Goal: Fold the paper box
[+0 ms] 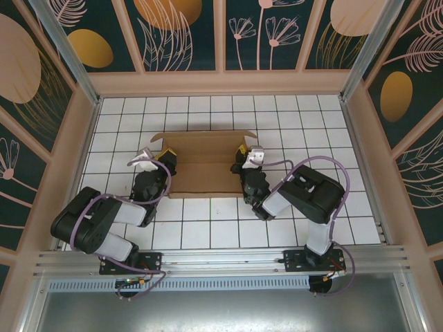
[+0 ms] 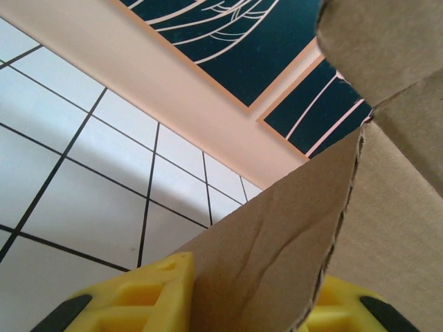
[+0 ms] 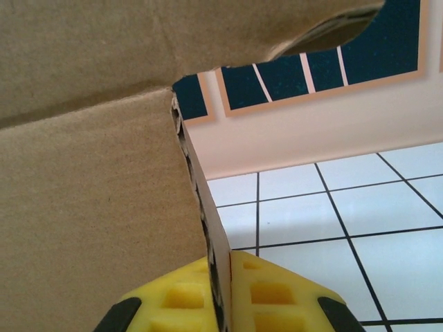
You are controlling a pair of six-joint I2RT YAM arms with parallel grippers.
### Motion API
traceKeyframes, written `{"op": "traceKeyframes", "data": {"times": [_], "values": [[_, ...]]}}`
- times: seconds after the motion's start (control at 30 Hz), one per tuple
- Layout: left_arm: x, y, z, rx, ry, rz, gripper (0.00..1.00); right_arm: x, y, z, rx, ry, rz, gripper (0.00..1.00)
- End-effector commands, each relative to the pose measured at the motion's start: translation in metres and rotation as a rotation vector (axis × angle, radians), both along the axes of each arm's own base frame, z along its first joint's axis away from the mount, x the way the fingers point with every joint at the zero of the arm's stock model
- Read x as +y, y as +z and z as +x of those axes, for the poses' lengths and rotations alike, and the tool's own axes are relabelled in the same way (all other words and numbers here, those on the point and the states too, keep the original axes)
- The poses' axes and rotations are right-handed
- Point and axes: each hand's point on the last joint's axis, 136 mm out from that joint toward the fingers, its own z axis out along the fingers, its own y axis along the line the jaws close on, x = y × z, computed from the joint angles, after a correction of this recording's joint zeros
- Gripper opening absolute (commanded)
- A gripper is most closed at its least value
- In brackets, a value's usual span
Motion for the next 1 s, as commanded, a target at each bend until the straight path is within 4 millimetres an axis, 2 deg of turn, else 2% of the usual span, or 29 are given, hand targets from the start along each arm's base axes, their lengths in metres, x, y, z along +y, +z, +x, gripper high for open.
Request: {"op": "traceKeyframes", "data": {"times": [0.0, 0.27, 0.63, 0.83, 0.97], "values": [[-0.01, 0.001, -0.012, -0.027, -0.063, -0.031, 0.27, -0.002, 0.019, -0.012, -0.074, 0.018, 0.129, 0.0], [-0.014, -0.019, -0.026, 0.02, -0.088, -0.015, 0.25, 0.001, -0.001, -0.025, -0.027, 0.078, 0.096, 0.0], [-0.005, -0.039, -0.039, 0.093, -0.073, 0.029, 0.24, 0.005, -0.028, -0.043, 0.053, 0.187, 0.069, 0.0], [-0.006, -0.049, -0.04, 0.123, -0.077, 0.031, 0.23, 0.011, -0.038, -0.049, 0.093, 0.191, 0.113, 0.0], [-0.006, -0.052, -0.042, 0.131, -0.081, 0.007, 0.22, 0.014, -0.04, -0.052, 0.095, 0.117, 0.158, 0.0]]}}
